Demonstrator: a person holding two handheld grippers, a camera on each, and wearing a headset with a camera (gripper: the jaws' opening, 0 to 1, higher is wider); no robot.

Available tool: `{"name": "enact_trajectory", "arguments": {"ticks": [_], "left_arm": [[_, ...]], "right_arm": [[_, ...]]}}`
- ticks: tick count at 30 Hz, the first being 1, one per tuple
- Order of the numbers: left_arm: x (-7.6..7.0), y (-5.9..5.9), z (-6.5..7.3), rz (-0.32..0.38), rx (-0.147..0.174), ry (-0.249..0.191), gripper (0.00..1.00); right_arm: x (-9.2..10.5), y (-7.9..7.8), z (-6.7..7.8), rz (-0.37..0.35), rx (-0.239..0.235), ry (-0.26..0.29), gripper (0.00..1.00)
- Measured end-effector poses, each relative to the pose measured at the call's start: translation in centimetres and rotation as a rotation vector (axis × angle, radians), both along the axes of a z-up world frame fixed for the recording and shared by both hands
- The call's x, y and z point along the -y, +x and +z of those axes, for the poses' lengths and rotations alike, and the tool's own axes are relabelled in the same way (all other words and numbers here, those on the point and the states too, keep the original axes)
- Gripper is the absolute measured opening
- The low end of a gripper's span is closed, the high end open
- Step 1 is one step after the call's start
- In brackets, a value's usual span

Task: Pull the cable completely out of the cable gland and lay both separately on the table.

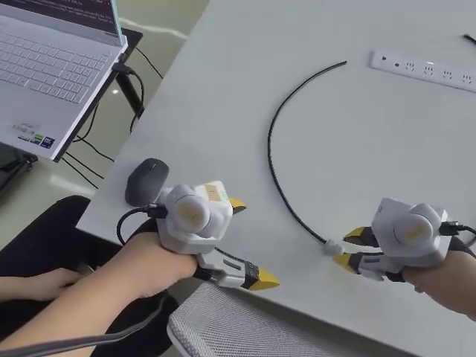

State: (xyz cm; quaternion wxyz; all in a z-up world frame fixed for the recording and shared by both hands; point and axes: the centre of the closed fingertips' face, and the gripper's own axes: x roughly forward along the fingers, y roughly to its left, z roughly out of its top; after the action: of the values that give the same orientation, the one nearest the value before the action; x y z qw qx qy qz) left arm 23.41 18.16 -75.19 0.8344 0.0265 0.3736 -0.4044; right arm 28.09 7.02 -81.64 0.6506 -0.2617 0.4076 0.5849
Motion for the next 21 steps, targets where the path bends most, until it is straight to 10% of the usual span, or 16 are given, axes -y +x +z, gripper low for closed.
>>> {"name": "enact_trajectory", "arguments": {"ticks": [21], "left_arm": [[0.3, -1.1, -0.3, -0.007, -0.028, -0.004, 0.81]], "right_arm": [[-0.3, -0.3, -0.6, 0.003, -0.016, -0.003, 0.08]]}}
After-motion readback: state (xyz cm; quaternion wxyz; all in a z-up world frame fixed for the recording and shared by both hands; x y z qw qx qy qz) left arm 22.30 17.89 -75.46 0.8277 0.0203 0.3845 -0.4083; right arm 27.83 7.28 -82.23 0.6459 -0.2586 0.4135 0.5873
